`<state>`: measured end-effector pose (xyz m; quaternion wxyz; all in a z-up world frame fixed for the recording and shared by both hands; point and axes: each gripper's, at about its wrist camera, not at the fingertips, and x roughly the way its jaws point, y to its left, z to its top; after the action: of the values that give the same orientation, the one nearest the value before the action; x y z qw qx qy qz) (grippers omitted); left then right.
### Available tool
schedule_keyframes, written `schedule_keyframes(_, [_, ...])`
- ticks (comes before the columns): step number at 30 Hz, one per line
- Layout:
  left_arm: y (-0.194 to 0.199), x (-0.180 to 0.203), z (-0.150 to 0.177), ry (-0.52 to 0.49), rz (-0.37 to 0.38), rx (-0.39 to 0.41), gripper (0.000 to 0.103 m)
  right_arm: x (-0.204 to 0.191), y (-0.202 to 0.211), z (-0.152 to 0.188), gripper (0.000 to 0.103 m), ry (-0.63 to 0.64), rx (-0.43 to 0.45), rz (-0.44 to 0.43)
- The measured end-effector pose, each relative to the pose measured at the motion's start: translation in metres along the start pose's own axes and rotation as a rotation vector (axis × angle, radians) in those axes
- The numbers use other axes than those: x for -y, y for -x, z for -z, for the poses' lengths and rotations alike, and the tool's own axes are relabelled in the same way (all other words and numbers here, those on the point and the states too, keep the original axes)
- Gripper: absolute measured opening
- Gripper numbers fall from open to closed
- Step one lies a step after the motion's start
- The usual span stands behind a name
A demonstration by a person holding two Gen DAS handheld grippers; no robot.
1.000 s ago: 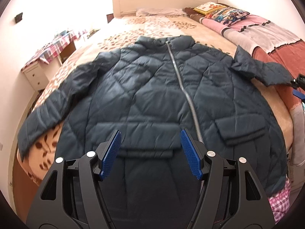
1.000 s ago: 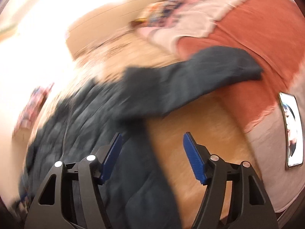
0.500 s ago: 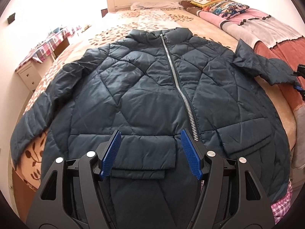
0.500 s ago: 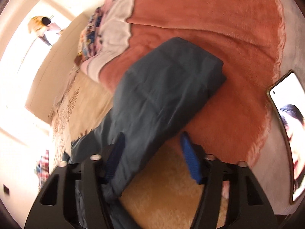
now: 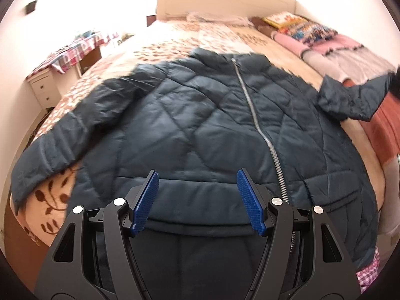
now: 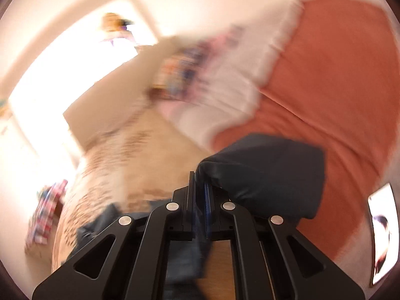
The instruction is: Fold large clothes
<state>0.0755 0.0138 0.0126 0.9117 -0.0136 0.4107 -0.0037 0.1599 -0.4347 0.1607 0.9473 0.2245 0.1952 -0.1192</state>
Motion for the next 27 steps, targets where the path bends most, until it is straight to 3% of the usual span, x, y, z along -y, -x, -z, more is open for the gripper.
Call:
schedule_keyframes(5, [0.013,-0.037,0.002,0.073,-0.009,0.038,0.065,-0.133,0.023,0.011,0.007,0.257,0.012,-0.237])
schedule_keyframes(10, [0.019,-0.071,0.009,0.144,-0.018,0.049,0.065,-0.245,0.009,0.078,0.006,0.431,-0.127,-0.404])
schedule_keyframes(15, [0.02,-0.102,0.017,0.208,-0.025,0.054,0.065,-0.304,-0.033,0.176,0.006,0.589,-0.281,-0.405])
schedule_keyframes(18, [0.02,-0.114,0.021,0.222,-0.032,0.052,0.065,-0.313,-0.063,0.233,0.006,0.671,-0.385,-0.338])
schedule_keyframes(21, [0.017,-0.124,0.023,0.229,-0.037,0.05,0.065,-0.315,-0.084,0.264,0.009,0.693,-0.487,-0.3])
schedule_keyframes(23, [0.014,-0.128,0.024,0.235,-0.039,0.046,0.065,-0.315,-0.089,0.271,0.016,0.678,-0.549,-0.309])
schedule_keyframes(24, [0.012,-0.13,0.024,0.239,-0.038,0.042,0.065,-0.313,-0.089,0.272,0.036,0.663,-0.582,-0.335])
schedule_keyframes(25, [0.011,-0.132,0.024,0.24,-0.04,0.041,0.065,-0.313,-0.088,0.272,0.067,0.651,-0.602,-0.353])
schedule_keyframes(26, [0.009,-0.133,0.022,0.242,-0.043,0.04,0.065,-0.307,-0.083,0.268,0.075,0.634,-0.59,-0.37])
schedule_keyframes(27, [0.009,-0.133,0.021,0.243,-0.045,0.043,0.065,-0.309,-0.079,0.268,0.077,0.627,-0.576,-0.389])
